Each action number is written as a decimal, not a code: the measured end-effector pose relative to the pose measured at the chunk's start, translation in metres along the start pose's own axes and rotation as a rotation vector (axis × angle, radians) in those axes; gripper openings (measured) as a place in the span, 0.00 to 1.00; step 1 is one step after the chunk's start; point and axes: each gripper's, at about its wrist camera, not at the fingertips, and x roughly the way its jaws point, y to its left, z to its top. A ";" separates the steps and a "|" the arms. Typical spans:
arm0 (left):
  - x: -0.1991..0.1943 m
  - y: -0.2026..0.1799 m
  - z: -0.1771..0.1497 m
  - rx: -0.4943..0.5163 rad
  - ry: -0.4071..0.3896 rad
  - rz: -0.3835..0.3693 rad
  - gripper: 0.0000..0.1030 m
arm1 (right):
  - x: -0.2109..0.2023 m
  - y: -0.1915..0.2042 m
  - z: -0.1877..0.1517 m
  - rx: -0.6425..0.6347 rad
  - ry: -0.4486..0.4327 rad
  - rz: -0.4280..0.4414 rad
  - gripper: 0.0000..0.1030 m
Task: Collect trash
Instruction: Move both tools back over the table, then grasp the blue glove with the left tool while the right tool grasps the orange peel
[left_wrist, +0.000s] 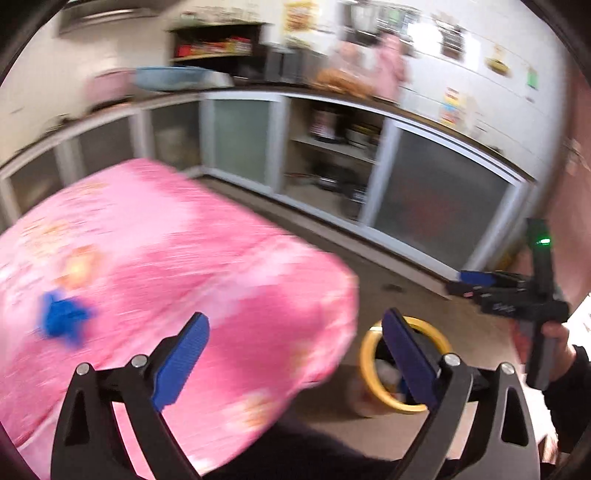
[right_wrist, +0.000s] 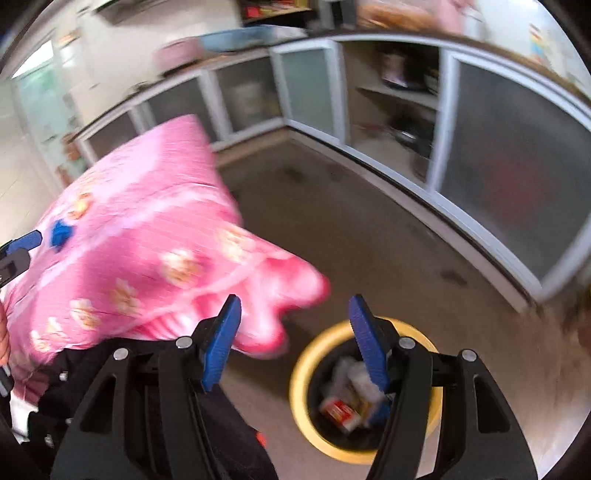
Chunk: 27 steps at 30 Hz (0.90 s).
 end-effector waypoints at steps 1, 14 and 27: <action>-0.014 0.022 -0.004 -0.036 -0.013 0.059 0.92 | 0.006 0.018 0.013 -0.026 0.013 0.053 0.57; -0.043 0.175 -0.018 -0.275 -0.052 0.412 0.92 | 0.115 0.246 0.136 -0.344 0.128 0.419 0.57; 0.021 0.233 -0.017 -0.409 0.067 0.403 0.92 | 0.217 0.350 0.164 -0.486 0.239 0.408 0.57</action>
